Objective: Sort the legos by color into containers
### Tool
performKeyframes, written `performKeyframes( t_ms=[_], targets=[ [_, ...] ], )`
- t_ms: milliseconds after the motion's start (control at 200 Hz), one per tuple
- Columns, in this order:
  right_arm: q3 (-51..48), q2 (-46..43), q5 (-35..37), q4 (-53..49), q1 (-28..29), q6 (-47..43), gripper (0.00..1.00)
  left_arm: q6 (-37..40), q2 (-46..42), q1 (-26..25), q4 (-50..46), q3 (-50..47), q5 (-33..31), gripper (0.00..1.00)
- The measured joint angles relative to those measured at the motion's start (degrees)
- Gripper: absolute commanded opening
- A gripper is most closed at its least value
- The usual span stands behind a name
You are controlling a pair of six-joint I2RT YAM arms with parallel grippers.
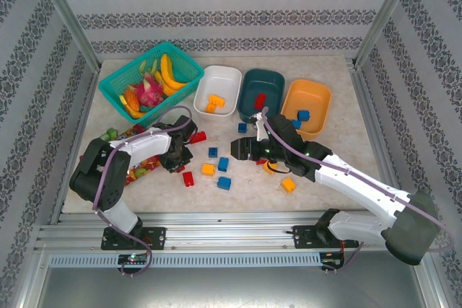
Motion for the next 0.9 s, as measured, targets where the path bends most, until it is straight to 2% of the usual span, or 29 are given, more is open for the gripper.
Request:
performKeyframes(
  t_ms=[165,360,485,615,789,899],
  targets=[
    [1.20,-1.29,1.92,-3.02,-2.43,0.09,0.64,3.28,-0.92,-0.48,-1.53,3.98,-1.51,0.26],
    [3.39,-7.37,6.58,-5.18,-14.49,3.41,0.64,10.29,1.22,-3.23,-3.54,26.23,-0.31,0.25],
    [3.96,-8.68,7.74,-5.20,-21.97,5.88,0.65,14.45,8.02,-5.38,-2.75,40.37,1.44,0.23],
    [4.70,-7.87,7.06,-5.16,-27.61,7.74,0.65,18.43,19.58,-7.32,-3.26,54.71,3.65,0.23],
    [5.68,-4.85,4.63,-4.63,-32.26,11.08,0.65,23.04,34.10,-9.09,-4.17,70.71,5.60,0.23],
    [5.70,-2.93,3.54,-4.26,-33.62,13.38,0.65,24.70,40.52,-9.40,-4.11,77.55,6.56,0.22]
  ],
)
